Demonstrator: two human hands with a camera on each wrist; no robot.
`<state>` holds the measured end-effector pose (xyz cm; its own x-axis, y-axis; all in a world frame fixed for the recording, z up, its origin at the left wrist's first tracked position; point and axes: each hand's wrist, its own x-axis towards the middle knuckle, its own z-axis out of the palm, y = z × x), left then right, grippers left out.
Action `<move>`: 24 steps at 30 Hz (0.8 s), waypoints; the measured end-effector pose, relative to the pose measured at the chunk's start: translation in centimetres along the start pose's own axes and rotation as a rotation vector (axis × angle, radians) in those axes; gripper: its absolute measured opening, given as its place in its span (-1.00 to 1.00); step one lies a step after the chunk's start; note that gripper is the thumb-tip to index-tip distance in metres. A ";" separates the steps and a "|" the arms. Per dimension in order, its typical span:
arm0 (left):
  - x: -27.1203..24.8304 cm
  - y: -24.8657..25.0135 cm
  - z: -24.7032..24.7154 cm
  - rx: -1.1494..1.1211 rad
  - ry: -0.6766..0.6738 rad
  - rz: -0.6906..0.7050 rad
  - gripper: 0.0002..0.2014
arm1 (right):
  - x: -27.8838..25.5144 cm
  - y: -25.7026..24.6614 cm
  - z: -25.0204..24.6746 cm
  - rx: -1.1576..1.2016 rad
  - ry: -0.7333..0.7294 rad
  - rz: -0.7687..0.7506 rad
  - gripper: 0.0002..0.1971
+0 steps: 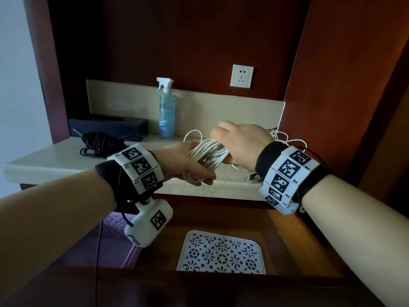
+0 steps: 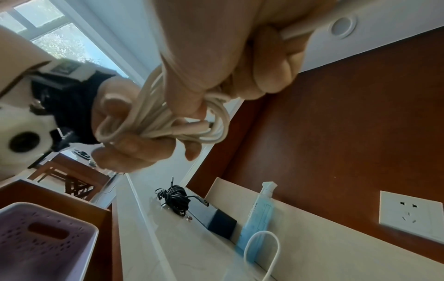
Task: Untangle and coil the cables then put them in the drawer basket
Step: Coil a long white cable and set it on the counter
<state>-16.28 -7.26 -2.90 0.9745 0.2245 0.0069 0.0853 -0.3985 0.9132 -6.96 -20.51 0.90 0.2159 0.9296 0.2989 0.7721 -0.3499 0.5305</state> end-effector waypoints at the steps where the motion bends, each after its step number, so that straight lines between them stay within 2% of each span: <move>1: -0.1 0.0 0.0 -0.031 -0.006 -0.001 -0.63 | 0.1 0.0 0.0 0.000 -0.001 -0.002 -0.64; 3: -0.1 0.1 0.0 0.007 0.056 -0.022 -0.69 | 0.3 -0.1 0.2 -0.003 -0.014 0.001 -0.60; 5: 0.3 0.3 -0.1 0.146 0.175 -0.064 -0.74 | 0.6 0.0 0.4 0.054 -0.010 0.006 -0.53; 7: 0.6 0.6 -0.4 0.253 0.286 -0.095 -0.81 | 0.7 0.0 0.5 0.137 -0.068 0.040 -0.33; 9: 0.7 0.9 -0.5 0.308 0.304 -0.105 -0.86 | 1.1 -0.3 0.6 0.102 -0.142 0.085 -0.10; 10: 0.8 0.9 -0.4 0.346 0.268 -0.106 -0.88 | 1.4 -0.6 0.7 0.073 -0.158 0.107 -0.07; 12: 0.7 1.0 -0.1 0.425 0.194 -0.099 -0.90 | 1.9 -1.0 1.1 0.039 -0.155 0.120 -0.19; 15: 0.5 0.8 -0.4 0.452 0.156 -0.103 -0.89 | 2.0 -1.5 1.7 0.110 -0.102 0.104 -0.71; 16: 0.4 0.8 -0.6 0.454 0.144 -0.107 -0.90 | 1.9 -1.6 1.8 0.139 -0.086 0.112 -0.82; 18: 0.3 0.7 -0.7 0.453 0.118 -0.121 -0.90 | 1.8 -2.0 2.0 0.166 -0.071 0.120 -0.83; 22: 0.4 0.4 -0.7 0.367 0.122 -0.150 -0.93 | 1.9 -3.1 3.2 0.172 -0.054 0.132 -0.44; 24: 0.6 0.4 -0.8 0.302 0.099 -0.170 -0.93 | 1.8 -3.3 4.0 0.170 0.003 0.151 -0.50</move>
<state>-15.87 -6.55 -2.18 0.9174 0.3896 -0.0814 0.3162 -0.5894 0.7433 -6.67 -17.18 -3.48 0.3347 0.8677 0.3675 0.8211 -0.4599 0.3380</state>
